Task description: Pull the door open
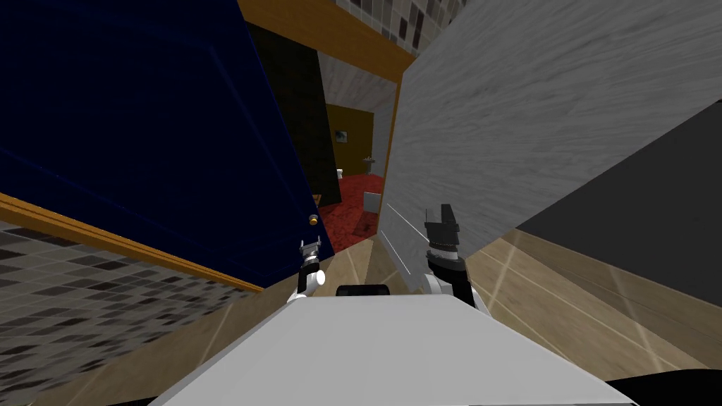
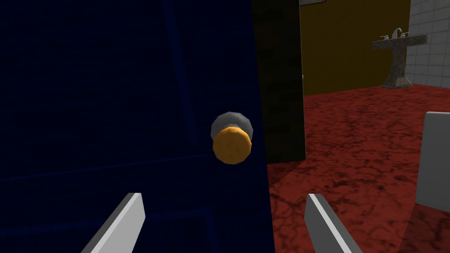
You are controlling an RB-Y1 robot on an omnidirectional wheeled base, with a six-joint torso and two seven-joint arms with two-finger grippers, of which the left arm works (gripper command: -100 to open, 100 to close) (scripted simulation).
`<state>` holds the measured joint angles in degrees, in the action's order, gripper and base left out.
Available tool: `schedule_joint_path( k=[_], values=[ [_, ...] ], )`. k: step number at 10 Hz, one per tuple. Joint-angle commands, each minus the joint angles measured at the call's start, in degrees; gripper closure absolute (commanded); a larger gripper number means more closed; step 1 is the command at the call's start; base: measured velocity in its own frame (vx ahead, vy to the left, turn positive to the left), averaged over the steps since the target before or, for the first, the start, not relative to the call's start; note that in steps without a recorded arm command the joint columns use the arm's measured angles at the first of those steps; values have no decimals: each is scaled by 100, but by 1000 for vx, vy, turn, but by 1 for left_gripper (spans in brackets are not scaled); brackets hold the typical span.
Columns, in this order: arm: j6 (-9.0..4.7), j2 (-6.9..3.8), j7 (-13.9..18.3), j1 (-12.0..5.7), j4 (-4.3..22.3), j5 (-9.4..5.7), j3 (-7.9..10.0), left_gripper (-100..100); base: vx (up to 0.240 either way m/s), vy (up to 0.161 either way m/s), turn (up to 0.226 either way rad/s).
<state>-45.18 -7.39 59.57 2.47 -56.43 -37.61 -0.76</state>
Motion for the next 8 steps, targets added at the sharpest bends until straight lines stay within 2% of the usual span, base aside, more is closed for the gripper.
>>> schedule_joint_path(
  k=[1, 3, 4, 8],
  values=[
    [-83, 5, 155, -80, 245, -81, -3, -100, 74, 55, -82],
    [-166, -4, 373, -201, 583, -213, 7, -100, 83, 54, -99],
    [-166, -4, 373, -201, 583, -213, 7, -100, 56, 52, -37],
    [-293, -15, 703, -385, 1094, -412, 21, -100, 63, 48, -67]
  ],
)
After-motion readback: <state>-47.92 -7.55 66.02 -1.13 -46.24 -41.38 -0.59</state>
